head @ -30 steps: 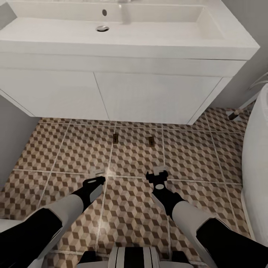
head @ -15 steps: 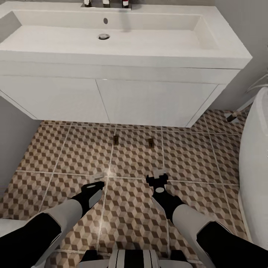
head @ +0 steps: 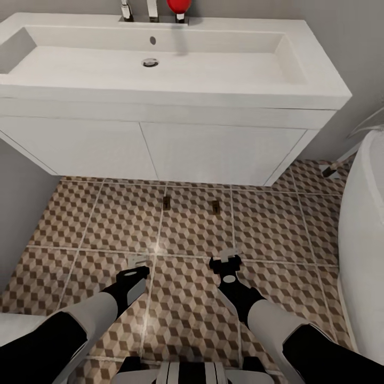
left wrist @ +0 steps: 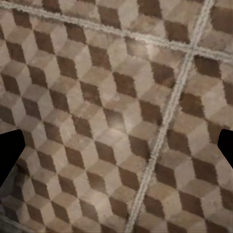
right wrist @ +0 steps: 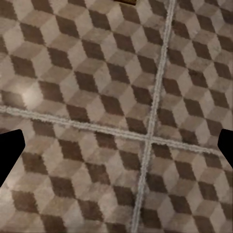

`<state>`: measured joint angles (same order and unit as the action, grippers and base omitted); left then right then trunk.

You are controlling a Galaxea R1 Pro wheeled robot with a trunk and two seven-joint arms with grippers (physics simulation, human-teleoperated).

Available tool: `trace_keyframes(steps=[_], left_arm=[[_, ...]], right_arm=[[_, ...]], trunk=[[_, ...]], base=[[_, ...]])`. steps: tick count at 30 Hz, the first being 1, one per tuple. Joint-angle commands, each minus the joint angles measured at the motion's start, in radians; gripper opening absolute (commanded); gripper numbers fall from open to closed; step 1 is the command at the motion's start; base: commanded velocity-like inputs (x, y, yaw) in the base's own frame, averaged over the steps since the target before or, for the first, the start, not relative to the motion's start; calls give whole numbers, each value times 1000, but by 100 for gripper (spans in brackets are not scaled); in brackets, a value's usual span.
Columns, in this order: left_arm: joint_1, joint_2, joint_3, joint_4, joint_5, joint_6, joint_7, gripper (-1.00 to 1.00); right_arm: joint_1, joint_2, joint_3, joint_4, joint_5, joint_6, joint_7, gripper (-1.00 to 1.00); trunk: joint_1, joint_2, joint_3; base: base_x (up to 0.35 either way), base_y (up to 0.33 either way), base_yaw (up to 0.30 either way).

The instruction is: Take the four mousetraps from the cabinet in the bathroom and place them on the bathroom floor. Make sure all four end up on the same floor surface, and ensure that at least two of them are either under or directly next to the same bathroom sink.

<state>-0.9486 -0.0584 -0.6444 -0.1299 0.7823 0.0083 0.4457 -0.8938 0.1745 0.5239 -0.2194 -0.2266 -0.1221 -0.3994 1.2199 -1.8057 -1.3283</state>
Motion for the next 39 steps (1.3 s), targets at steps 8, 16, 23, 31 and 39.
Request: trace_keyframes(steps=[8, 16, 23, 31, 39], left_arm=[[11, -4, -9, -3, 8, 0, 5, 100], [25, -6, -8, -8, 9, 0, 5, 100], [28, -6, -8, -8, 9, -1, 5, 100], [30, -7, -8, -8, 9, 0, 5, 100], [34, -7, -8, -7, 9, -1, 5, 100]], right_arm=[[9, 0, 8, 3, -12, -5, -4, 100], [25, 0, 8, 3, -11, -5, -4, 100], [28, 0, 8, 3, -11, -5, -4, 100], [29, 0, 8, 3, -11, -5, -4, 100], [29, 0, 8, 3, -11, -5, -4, 100]], trunk=[[-31, 56, 25], [-61, 112, 50], [-88, 161, 72], [-119, 217, 97], [-150, 273, 122]], base=[[0, 0, 0], [0, 0, 0], [0, 0, 0], [0, 0, 0], [0, 0, 0]])
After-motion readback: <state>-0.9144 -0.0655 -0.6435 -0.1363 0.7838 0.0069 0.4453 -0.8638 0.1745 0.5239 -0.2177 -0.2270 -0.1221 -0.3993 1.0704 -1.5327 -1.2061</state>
